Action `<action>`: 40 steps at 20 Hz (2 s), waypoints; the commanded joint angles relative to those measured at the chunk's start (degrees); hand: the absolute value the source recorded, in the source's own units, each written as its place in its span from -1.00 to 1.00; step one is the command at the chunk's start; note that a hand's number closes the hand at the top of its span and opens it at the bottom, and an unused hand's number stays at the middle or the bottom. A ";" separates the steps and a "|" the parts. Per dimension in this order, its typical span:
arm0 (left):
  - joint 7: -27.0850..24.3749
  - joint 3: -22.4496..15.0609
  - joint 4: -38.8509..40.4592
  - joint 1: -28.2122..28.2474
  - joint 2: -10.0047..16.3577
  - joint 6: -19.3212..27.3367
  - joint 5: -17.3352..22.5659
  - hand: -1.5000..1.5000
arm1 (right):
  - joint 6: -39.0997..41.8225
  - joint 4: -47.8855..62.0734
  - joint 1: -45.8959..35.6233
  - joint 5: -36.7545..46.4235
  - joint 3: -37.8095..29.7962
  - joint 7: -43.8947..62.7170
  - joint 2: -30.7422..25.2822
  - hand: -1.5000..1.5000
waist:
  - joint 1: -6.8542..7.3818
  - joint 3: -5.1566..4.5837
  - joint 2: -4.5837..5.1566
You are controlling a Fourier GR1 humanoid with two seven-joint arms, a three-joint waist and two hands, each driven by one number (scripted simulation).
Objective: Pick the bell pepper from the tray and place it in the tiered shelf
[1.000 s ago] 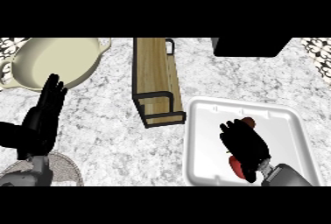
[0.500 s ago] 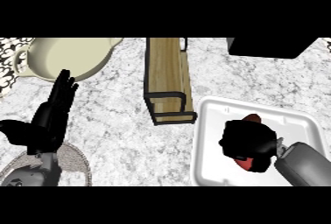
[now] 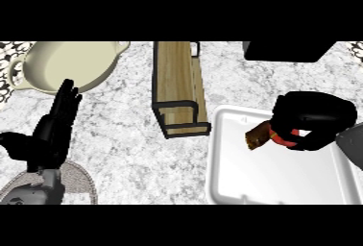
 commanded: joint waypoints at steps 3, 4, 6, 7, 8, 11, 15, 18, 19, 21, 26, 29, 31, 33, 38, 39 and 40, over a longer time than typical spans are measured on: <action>0.25 1.02 -0.15 0.01 0.27 -0.28 0.72 0.00 | 17.66 7.66 -9.49 -17.59 -7.69 -5.20 -3.50 1.00 | -0.10 -0.07 -0.21; 0.41 -0.09 -0.08 0.47 0.16 -1.00 0.45 0.00 | 17.41 10.07 -12.20 -19.20 -8.36 -2.92 -2.07 1.00 | 0.42 -0.05 -0.07; -0.16 0.40 2.05 -1.05 -0.79 0.61 -0.41 0.00 | 19.73 11.96 -15.37 -22.40 -9.37 -1.86 -4.09 1.00 | -0.51 -0.06 -0.05; -1.54 -0.76 0.95 1.03 -1.18 0.18 -0.94 0.00 | 20.24 13.70 -18.81 -22.87 -9.64 0.06 -4.21 1.00 | 0.18 -0.06 -0.12; 2.60 0.93 -1.24 -0.88 0.74 0.07 -0.06 0.00 | 18.55 15.82 -20.92 -22.14 -8.31 2.58 -1.21 1.00 | 0.63 0.00 -0.13; 0.73 -0.11 0.05 -0.87 -0.38 0.64 -1.50 0.00 | 19.98 19.89 -24.51 -23.26 -7.74 3.39 -1.19 1.00 | 0.04 -0.01 -0.14; 2.11 0.85 0.78 -4.08 -0.09 -0.56 0.23 0.00 | 16.23 27.62 -28.48 -24.21 -7.08 5.93 5.37 1.00 | 0.45 0.03 0.24; -0.24 0.27 -0.14 0.56 -0.65 -0.69 -0.43 0.00 | 16.24 29.73 -31.10 -24.24 -6.15 8.58 8.35 1.00 | 0.12 0.01 -0.13; 3.64 -0.87 -1.78 -2.10 -1.17 0.41 -1.07 0.00 | 15.60 32.30 -33.47 -24.89 -6.83 9.31 9.79 1.00 | 0.61 0.05 0.04; -1.44 -0.58 2.71 -1.47 -2.94 1.78 -2.47 0.00 | 15.24 32.69 -34.18 -24.77 -6.08 10.74 12.56 1.00 | -0.60 0.00 -0.11; -0.51 1.84 1.63 -1.43 -0.48 -0.95 -0.27 0.00 | 10.38 40.56 -36.76 -23.14 -6.38 9.83 18.99 1.00 | -0.55 0.02 -0.05; -0.86 -0.02 1.46 -1.19 -2.41 0.36 -1.72 0.00 | 6.83 44.45 -37.62 -21.77 -5.67 8.10 23.40 1.00 | -0.05 0.02 0.20; 2.50 0.17 -2.77 -0.90 -0.76 0.22 -2.12 0.00 | 5.78 46.07 -39.66 -22.19 -6.60 10.89 26.43 1.00 | -0.19 0.04 -0.19; 2.63 1.24 -1.28 -0.87 -0.63 -0.93 -0.46 0.00 | 1.83 49.42 -40.08 -20.90 -6.69 9.33 29.55 1.00 | 0.18 0.03 0.04; -0.30 1.05 0.67 -0.44 -1.70 -0.87 -1.25 0.00 | 0.40 55.46 -42.64 -19.64 -8.06 4.74 31.29 1.00 | 0.26 0.01 0.26; 0.60 2.18 0.09 -0.91 -0.26 -2.30 -0.04 0.00 | -0.64 56.00 -42.41 -18.94 -7.67 4.31 32.58 1.00 | 0.20 0.02 0.20; -1.53 2.57 1.80 0.40 -0.35 -2.52 -0.21 0.00 | -0.97 55.38 -40.36 -16.98 -5.76 1.23 32.17 1.00 | -0.05 0.01 0.21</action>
